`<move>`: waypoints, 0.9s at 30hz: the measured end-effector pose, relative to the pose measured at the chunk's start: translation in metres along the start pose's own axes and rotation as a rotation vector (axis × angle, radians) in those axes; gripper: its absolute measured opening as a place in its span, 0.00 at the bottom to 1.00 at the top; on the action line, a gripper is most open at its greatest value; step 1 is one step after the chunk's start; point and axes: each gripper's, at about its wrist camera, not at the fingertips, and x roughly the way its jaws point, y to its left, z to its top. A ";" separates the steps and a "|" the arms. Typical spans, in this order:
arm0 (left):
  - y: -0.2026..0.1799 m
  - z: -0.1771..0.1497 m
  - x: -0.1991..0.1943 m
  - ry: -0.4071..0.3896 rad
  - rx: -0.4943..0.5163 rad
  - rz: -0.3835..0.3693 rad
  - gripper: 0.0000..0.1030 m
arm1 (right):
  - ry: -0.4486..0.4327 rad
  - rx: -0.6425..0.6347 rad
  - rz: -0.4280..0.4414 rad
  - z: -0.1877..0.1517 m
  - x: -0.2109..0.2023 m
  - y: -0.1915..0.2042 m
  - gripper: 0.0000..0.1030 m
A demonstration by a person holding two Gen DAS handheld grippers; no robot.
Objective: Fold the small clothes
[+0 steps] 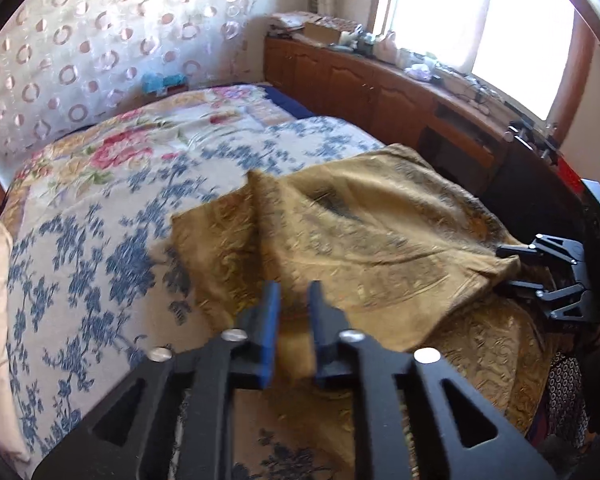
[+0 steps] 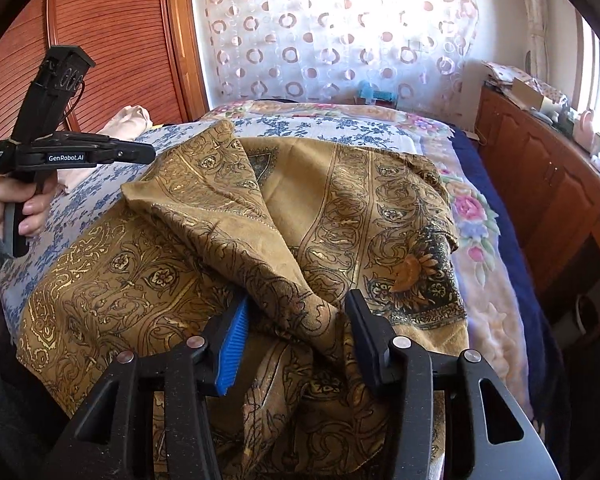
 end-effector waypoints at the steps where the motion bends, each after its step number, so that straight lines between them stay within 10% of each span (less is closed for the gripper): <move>1: 0.003 -0.003 0.004 0.020 -0.012 -0.007 0.37 | 0.000 -0.002 0.000 0.000 0.001 0.000 0.48; 9: 0.005 -0.023 0.020 0.072 -0.048 -0.060 0.37 | 0.000 0.009 0.014 -0.001 0.007 0.002 0.48; 12: 0.000 -0.022 0.019 0.072 -0.040 -0.096 0.09 | -0.004 0.013 0.015 0.000 0.007 0.003 0.44; 15: -0.012 -0.016 0.010 0.040 0.002 -0.108 0.05 | -0.010 0.015 0.017 -0.001 0.007 0.004 0.33; 27: -0.062 0.093 0.012 -0.109 0.081 -0.186 0.04 | -0.084 0.120 0.010 -0.007 -0.016 -0.006 0.07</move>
